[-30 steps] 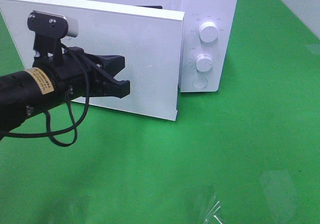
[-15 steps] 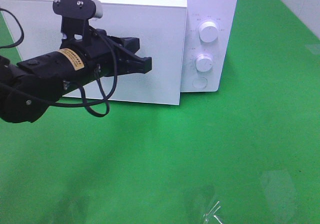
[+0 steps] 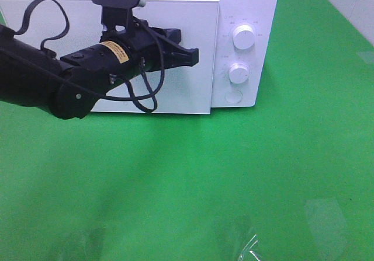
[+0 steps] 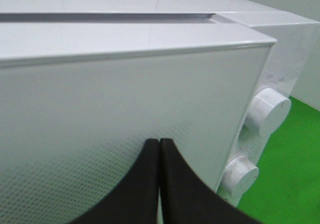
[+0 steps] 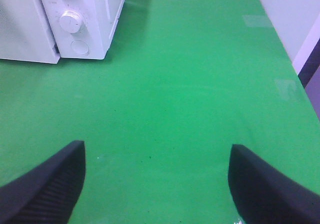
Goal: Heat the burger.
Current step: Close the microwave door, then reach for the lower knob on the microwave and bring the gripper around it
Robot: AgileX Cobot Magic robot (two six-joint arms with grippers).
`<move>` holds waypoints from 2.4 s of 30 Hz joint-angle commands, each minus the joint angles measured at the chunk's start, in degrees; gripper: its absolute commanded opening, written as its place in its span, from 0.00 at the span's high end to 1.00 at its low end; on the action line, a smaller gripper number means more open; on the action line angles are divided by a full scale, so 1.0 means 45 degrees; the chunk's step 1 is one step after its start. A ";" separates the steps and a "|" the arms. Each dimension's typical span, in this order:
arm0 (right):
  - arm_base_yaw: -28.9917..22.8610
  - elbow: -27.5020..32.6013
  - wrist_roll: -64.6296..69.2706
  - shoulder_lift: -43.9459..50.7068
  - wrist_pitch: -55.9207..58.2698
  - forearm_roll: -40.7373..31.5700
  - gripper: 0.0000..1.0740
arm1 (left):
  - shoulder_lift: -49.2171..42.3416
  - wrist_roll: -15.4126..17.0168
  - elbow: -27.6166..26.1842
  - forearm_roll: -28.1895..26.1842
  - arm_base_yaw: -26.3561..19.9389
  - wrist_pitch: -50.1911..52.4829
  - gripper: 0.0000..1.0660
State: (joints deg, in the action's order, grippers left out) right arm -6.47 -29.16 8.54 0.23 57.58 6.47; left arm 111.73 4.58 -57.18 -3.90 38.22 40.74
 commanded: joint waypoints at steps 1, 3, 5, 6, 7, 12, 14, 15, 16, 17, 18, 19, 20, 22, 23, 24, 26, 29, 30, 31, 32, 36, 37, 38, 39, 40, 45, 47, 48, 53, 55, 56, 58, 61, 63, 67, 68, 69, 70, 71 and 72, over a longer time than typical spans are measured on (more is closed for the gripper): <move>0.0089 0.0013 0.0038 0.0331 0.0025 0.0038 0.30 | 0.0446 -0.0166 -0.0751 -0.0306 0.0038 0.0127 1.00; 0.0089 0.0013 0.0038 0.0331 0.0025 0.0038 0.30 | 0.0649 -0.0191 -0.0968 -0.0535 0.0038 0.0127 1.00; 0.0089 0.0013 0.0038 0.0331 0.0025 0.0038 0.30 | 0.0751 -0.0191 -0.1057 -0.0713 0.0038 0.0127 1.00; 0.0089 0.0013 0.0038 0.0331 0.0025 0.0038 0.30 | 0.0904 -0.0229 -0.1235 -0.1082 0.0038 0.0127 1.00; 0.0089 0.0013 0.0038 0.0331 0.0025 0.0038 0.30 | 0.0904 -0.0229 -0.1235 -0.1082 0.0038 0.0127 1.00; 0.0089 0.0013 0.0038 0.0331 0.0025 0.0038 0.30 | 0.1261 -0.1133 -0.1655 -0.2139 0.0038 0.0127 1.00; 0.0089 0.0013 0.0038 0.0331 0.0025 0.0038 0.30 | 0.1401 -0.1286 -0.1795 -0.2228 -0.0038 0.0127 1.00; 0.0089 0.0013 0.0038 0.0331 0.0025 0.0038 0.30 | 0.1490 -0.1197 -0.1884 -0.2228 -0.0115 0.0127 1.00; 0.0089 0.0013 0.0038 0.0331 0.0025 0.0038 0.30 | 0.1502 -0.1197 -0.1884 -0.2266 -0.0255 0.0127 1.00; 0.0089 0.0013 0.0038 0.0331 0.0025 0.0038 0.30 | 0.1502 -0.1197 -0.1884 -0.2266 -0.0255 0.0127 1.00; 0.0089 0.0013 0.0038 0.0331 0.0025 0.0038 0.30 | 0.1477 -0.1197 -0.1884 -0.2266 -0.0255 0.0102 1.00; 0.0089 0.0013 0.0038 0.0331 0.0025 0.0038 0.30 | 0.1477 -0.1197 -0.1884 -0.2266 -0.0255 0.0102 1.00; 0.0089 0.0013 0.0038 0.0331 0.0025 0.0038 0.30 | 0.1324 -0.1197 -0.1884 -0.2241 -0.0242 -0.0204 1.00; 0.0089 0.0013 0.0051 0.0331 0.0025 0.0038 0.30 | 0.1044 -0.1197 -0.1884 -0.2012 -0.0064 -0.0955 1.00; 0.0089 0.0013 0.0051 0.0331 0.0025 0.0038 0.30 | 0.0789 -0.1210 -0.1884 -0.1757 0.0115 -0.1897 1.00; 0.0089 0.0013 0.0051 0.0331 0.0025 0.0038 0.30 | 0.0789 -0.1210 -0.1884 -0.1757 0.0115 -0.1897 1.00; 0.0089 0.0013 0.0051 0.0331 0.0025 0.0038 0.30 | 0.0624 -0.1210 -0.1872 -0.1630 0.0255 -0.2406 1.00; 0.0089 0.0013 0.0051 0.0331 0.0025 0.0038 0.30 | 0.0038 -0.1210 -0.1846 -0.1401 0.0891 -0.4736 1.00; 0.0089 0.0013 0.0051 0.0331 0.0025 0.0038 0.30 | -0.0204 -0.1210 -0.1846 -0.1235 0.1133 -0.6048 1.00; 0.0089 0.0013 0.0051 0.0331 0.0025 0.0038 0.30 | -0.0204 -0.1210 -0.1846 -0.1235 0.1133 -0.6048 1.00; 0.0089 0.0013 0.0051 0.0331 0.0025 0.0038 0.30 | -0.0318 -0.1197 -0.1846 -0.1235 0.1210 -0.6544 0.99; 0.0089 0.0013 0.0064 0.0331 0.0025 0.0038 0.30 | -0.0815 -0.1210 -0.1846 -0.1248 0.1808 -0.8696 0.61; 0.0089 0.0013 0.0064 0.0331 0.0025 0.0038 0.30 | -0.0942 -0.1210 -0.1846 -0.1248 0.1935 -0.9218 0.39; 0.0089 0.0013 0.0064 0.0331 0.0025 0.0038 0.30 | -0.1133 -0.1210 -0.1846 -0.1248 0.2114 -1.0046 0.08; 0.0089 0.0013 0.0064 0.0331 0.0025 0.0038 0.30 | -0.1133 -0.1210 -0.1846 -0.1248 0.2114 -1.0046 0.08; 0.0089 0.0013 0.0064 0.0331 0.0025 0.0038 0.30 | -0.1273 -0.1184 -0.1884 -0.1273 0.2215 -1.0823 0.07; 0.0089 0.0013 0.0076 0.0331 0.0025 0.0038 0.30 | -0.1604 -0.1184 -0.1884 -0.1299 0.2215 -1.2236 0.08; 0.0089 0.0013 0.0076 0.0331 0.0025 0.0038 0.30 | -0.2228 -0.1197 -0.1884 -0.1286 0.2215 -1.4286 0.08; 0.0089 0.0013 0.0076 0.0331 0.0025 0.0038 0.30 | -0.2228 -0.1197 -0.1884 -0.1286 0.2215 -1.4286 0.08; 0.0089 0.0013 0.0076 0.0331 0.0025 0.0038 0.30 | -0.3094 -0.1197 -0.1884 -0.1082 0.2165 -1.6896 0.08; 0.0089 0.0013 0.0076 0.0331 0.0025 0.0038 0.30 | -0.3438 -0.1146 -0.1884 -0.1019 0.1999 -1.7749 0.08; 0.0089 0.0013 0.0076 0.0331 0.0025 0.0038 0.30 | -0.3731 -0.0891 -0.1884 -0.1019 0.1642 -1.8462 0.08; 0.0089 0.0013 0.0076 0.0331 0.0025 0.0038 0.30 | -0.4011 -0.0598 -0.1884 -0.1044 0.1057 -1.9162 0.08; 0.0089 0.0013 0.0076 0.0331 0.0025 0.0038 0.30 | -0.4507 -0.0471 -0.1884 -0.1057 0.0000 -2.0295 0.08; 0.0089 0.0013 0.0076 0.0331 0.0025 0.0038 0.30 | -0.4864 -0.0484 -0.1884 -0.1057 -0.0688 -2.0945 0.08; 0.0089 0.0013 0.0076 0.0331 0.0025 0.0038 0.30 | -0.5335 -0.0484 -0.1884 -0.1044 -0.1795 -2.1658 0.08; 0.0089 0.0013 0.0076 0.0331 0.0025 0.0038 0.30 | -0.5704 -0.0484 -0.1884 -0.1044 -0.2585 -2.2091 0.08; 0.0089 0.0013 0.0076 0.0331 0.0025 0.0038 0.30 | -0.5704 -0.0484 -0.1884 -0.1044 -0.2585 -2.2091 0.08; 0.0089 0.0013 0.0076 0.0331 0.0025 0.0038 0.30 | -0.6048 -0.0484 -0.1884 -0.1044 -0.3298 -2.2485 0.08; 0.0089 0.0013 0.0076 0.0331 0.0025 0.0038 0.30 | -0.6048 -0.0484 -0.1884 -0.1044 -0.3298 -2.2485 0.08; 0.0089 0.0013 0.0076 0.0331 0.0025 0.0038 0.30 | -0.6341 -0.0471 -0.1884 -0.1070 -0.3998 -2.3071 0.08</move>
State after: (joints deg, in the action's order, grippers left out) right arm -6.47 -29.16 8.54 0.23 57.58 6.42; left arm 84.51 2.06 -65.37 -8.59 22.17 -60.33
